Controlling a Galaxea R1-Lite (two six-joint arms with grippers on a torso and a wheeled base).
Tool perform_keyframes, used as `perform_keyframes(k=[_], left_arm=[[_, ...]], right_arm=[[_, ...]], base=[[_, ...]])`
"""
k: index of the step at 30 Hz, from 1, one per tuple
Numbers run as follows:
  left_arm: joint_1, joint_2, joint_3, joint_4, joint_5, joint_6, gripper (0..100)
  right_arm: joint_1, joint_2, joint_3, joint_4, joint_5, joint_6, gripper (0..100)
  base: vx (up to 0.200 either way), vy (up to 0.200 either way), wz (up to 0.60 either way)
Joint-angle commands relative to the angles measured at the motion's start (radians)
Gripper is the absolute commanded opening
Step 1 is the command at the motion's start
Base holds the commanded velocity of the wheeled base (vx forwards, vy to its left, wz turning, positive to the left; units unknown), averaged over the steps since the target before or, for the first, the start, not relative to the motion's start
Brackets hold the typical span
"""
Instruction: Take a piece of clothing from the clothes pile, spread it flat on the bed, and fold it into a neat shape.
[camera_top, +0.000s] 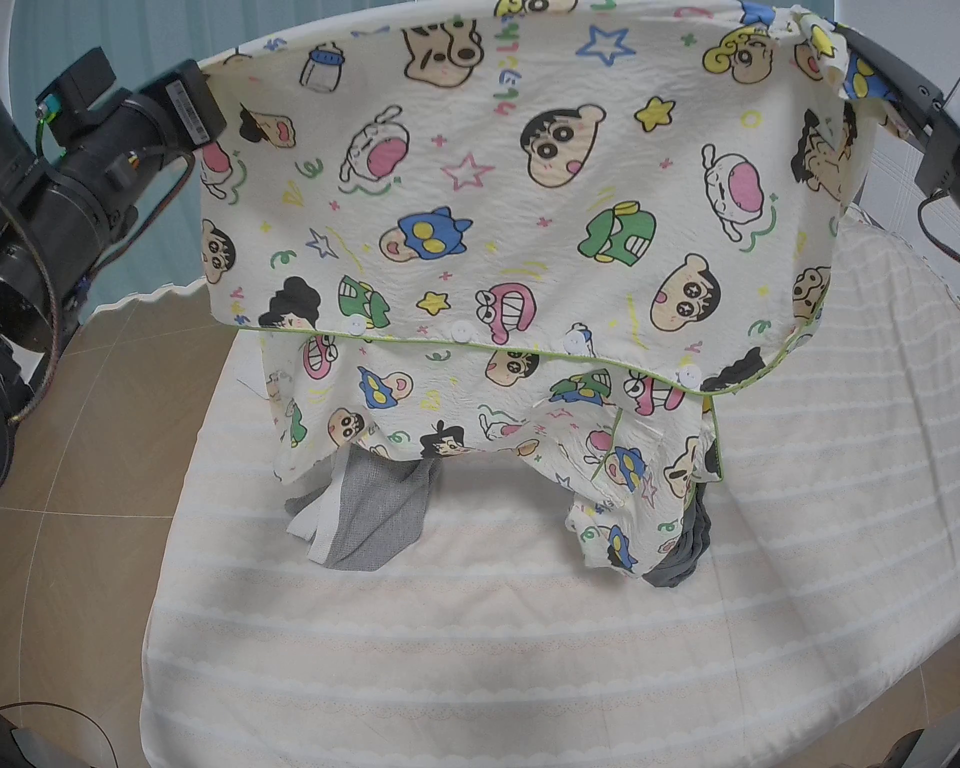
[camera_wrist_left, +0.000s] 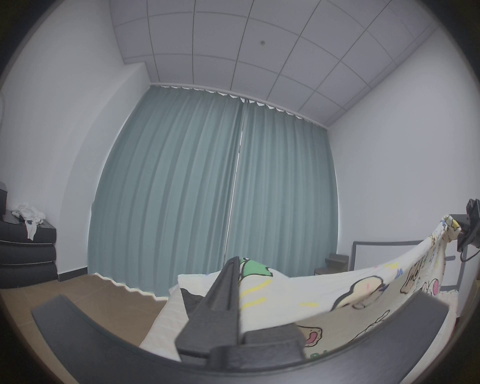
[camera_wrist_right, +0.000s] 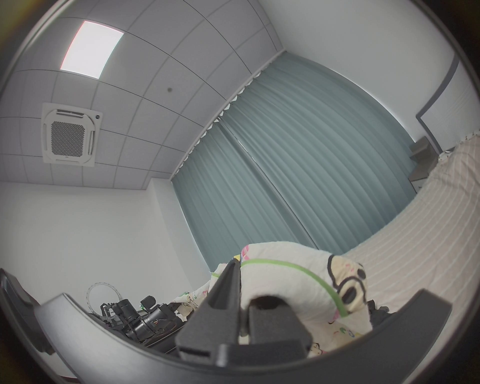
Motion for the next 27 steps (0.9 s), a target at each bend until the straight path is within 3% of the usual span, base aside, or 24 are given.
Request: perform_keyframes(k=[1,6,18,27], left_arm=[[-0.020,-0.052,0.030,-0.013,0.007,0.012,0],[-0.026,-0.113,0.142,-0.014,0.006,0.011,0],[-0.054,-0.145,0.195,-0.013,0.004,-0.011,0],[-0.063,-0.168,0.260,-0.013,0.004,-0.017,0]], right_arm=[[0.051,-0.062,0.071,0.002,0.002,-0.009,0],[0.071,-0.105,0.193,0.002,0.006,-0.012,0],[0.071,-0.102,0.215,0.082,0.003,-0.012,0],[0.071,-0.107,0.226,0.082,0.003,-0.011,0]], base=[[0.000,0.000,0.00],[0.000,0.000,0.00],[0.000,0.000,0.00],[-0.200,0.000,0.00]])
